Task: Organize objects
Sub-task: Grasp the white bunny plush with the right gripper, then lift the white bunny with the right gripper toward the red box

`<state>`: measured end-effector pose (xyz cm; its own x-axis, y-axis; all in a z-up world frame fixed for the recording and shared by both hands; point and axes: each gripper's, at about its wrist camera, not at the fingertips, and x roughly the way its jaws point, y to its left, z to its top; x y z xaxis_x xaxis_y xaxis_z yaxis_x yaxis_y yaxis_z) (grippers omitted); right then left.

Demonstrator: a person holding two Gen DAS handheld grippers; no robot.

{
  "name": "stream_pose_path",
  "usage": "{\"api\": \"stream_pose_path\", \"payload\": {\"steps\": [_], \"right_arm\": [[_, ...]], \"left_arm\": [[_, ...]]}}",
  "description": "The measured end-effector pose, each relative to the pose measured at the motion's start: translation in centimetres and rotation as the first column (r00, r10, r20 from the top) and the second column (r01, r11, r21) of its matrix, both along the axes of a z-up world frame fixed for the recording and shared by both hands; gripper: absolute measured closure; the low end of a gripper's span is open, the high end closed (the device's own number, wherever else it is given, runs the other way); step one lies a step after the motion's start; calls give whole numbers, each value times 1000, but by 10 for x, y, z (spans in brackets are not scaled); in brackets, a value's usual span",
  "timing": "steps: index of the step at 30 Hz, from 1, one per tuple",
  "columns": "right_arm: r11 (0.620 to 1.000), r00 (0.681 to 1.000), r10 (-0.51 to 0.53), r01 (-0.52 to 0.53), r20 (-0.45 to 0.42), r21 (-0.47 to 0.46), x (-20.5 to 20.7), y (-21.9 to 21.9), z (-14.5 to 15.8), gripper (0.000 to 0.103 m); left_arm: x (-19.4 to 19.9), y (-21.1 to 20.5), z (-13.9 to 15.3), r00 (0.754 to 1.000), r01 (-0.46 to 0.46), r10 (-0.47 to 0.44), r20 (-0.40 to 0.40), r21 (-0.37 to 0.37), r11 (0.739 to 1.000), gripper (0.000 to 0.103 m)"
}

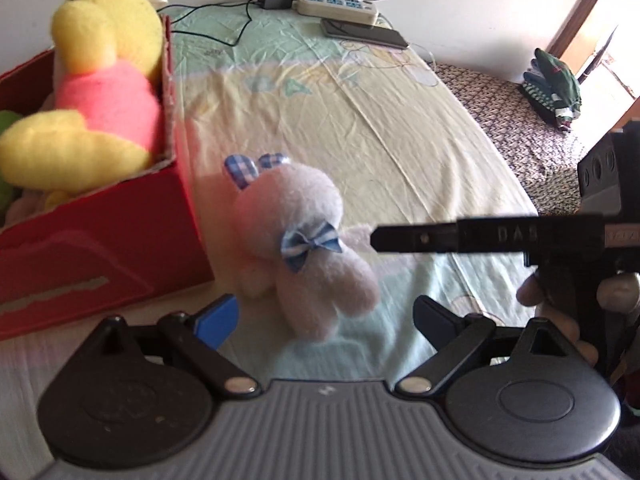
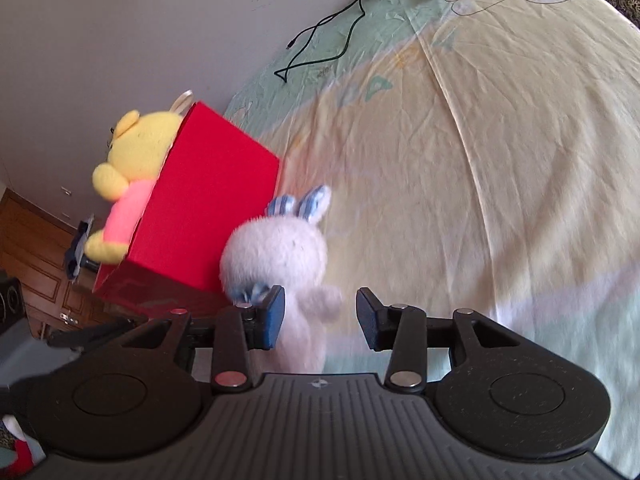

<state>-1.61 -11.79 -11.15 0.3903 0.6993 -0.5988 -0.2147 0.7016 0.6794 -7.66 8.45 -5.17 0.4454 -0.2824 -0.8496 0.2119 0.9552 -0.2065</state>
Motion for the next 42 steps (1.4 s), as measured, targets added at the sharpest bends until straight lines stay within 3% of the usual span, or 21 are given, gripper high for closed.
{"api": "stream_pose_path", "payload": {"steps": [4, 8, 13, 16, 21, 31, 42], "right_arm": [[999, 999, 25, -24, -21, 23, 18, 9, -7, 57], [990, 993, 78, -66, -90, 124, 31, 16, -19, 49], [976, 984, 117, -89, -137, 197, 36, 30, -26, 49], [972, 979, 141, -108, -146, 211, 35, 39, -27, 55], [971, 979, 129, -94, -156, 219, 31, 34, -24, 61], [976, 988, 97, -70, -121, 208, -8, 8, -4, 67], [972, 995, 25, -47, 97, 229, -39, 3, 58, 67]], "left_arm": [[15, -7, -10, 1000, -3, 3, -16, 0, 1000, 9], [26, -12, -23, 999, 2, -2, -47, -2, 1000, 13], [36, -13, -37, 997, -6, 8, -82, 25, 1000, 19], [39, -10, -38, 996, -16, 17, -90, 17, 1000, 19], [36, -11, -35, 997, -7, 9, -78, 28, 1000, 29], [11, -28, -16, 996, 92, -91, -20, 44, 995, 32], [-16, -29, 39, 975, 128, -135, 176, 54, 990, 31]]}}
